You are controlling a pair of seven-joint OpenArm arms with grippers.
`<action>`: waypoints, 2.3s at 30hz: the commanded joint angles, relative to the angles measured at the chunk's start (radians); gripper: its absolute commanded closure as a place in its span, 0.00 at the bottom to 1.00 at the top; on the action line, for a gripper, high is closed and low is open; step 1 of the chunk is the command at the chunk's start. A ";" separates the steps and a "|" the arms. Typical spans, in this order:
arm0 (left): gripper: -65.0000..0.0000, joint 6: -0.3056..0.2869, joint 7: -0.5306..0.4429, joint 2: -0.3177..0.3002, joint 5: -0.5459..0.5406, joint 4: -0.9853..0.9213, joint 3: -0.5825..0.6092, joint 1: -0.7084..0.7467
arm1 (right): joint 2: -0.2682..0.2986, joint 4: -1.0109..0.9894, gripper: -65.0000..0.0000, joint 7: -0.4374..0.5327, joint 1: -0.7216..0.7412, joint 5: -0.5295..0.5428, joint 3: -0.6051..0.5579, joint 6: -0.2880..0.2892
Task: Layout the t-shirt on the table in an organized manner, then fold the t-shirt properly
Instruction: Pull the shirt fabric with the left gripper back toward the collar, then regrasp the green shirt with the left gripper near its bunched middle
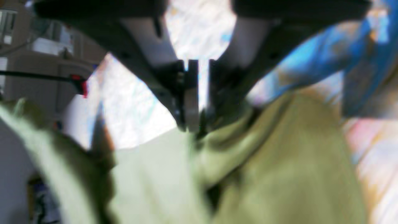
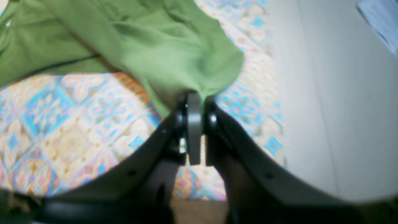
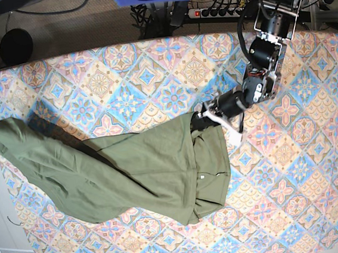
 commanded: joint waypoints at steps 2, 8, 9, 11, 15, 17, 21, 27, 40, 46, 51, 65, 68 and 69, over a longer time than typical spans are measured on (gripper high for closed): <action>0.87 -0.007 -0.018 0.033 0.011 0.015 -0.001 -0.071 | 0.022 0.031 0.99 0.027 -0.026 0.055 -0.016 0.003; 0.86 -0.007 -0.028 0.188 0.160 -0.155 0.002 -0.303 | -0.044 0.035 0.99 0.027 -0.050 0.082 -0.033 0.003; 0.86 -0.007 -0.041 0.225 0.198 -0.229 0.002 -0.344 | -0.053 0.035 0.99 0.027 -0.052 0.082 -0.033 0.003; 0.83 -0.003 -0.044 0.295 0.297 -0.410 0.003 -0.429 | -0.061 0.035 0.99 0.027 -0.052 0.082 -0.033 0.003; 0.69 -0.001 -0.058 0.409 0.514 -0.763 0.104 -0.576 | -0.061 0.035 0.99 0.027 -0.052 0.082 -0.033 0.003; 0.65 -0.001 -0.074 0.447 0.608 -0.847 0.161 -0.608 | -0.061 0.035 0.99 0.027 -0.050 0.082 -0.029 0.003; 0.63 -0.001 -0.035 0.466 0.731 -0.877 0.187 -0.597 | -0.061 0.035 0.99 0.027 -0.049 0.079 -0.026 0.003; 0.74 -0.007 0.159 0.418 0.748 -0.870 0.186 -0.505 | -0.054 0.034 0.99 0.027 -0.046 0.078 -0.026 0.003; 0.76 -0.007 0.377 0.139 0.745 -0.330 0.177 -0.088 | -0.054 0.031 0.99 0.027 0.013 0.041 -0.026 0.003; 0.76 -0.007 0.417 0.064 0.677 -0.277 0.177 0.004 | -0.054 0.031 0.99 0.027 0.013 0.041 -0.026 0.003; 0.76 -0.004 0.424 -0.022 0.605 -0.203 0.177 0.095 | -0.056 0.031 0.99 0.027 0.013 0.041 -0.026 0.003; 0.75 -0.009 0.381 -0.099 0.396 0.138 -0.156 0.132 | -0.059 0.034 0.99 0.027 0.011 0.041 -0.026 0.003; 0.75 -0.009 0.381 -0.079 0.310 0.093 -0.189 0.046 | -0.059 0.034 0.99 0.027 0.011 0.041 -0.026 0.003; 0.75 -0.009 0.381 -0.068 0.292 0.070 -0.201 0.010 | -0.059 0.034 0.99 0.027 0.011 0.041 -0.026 0.003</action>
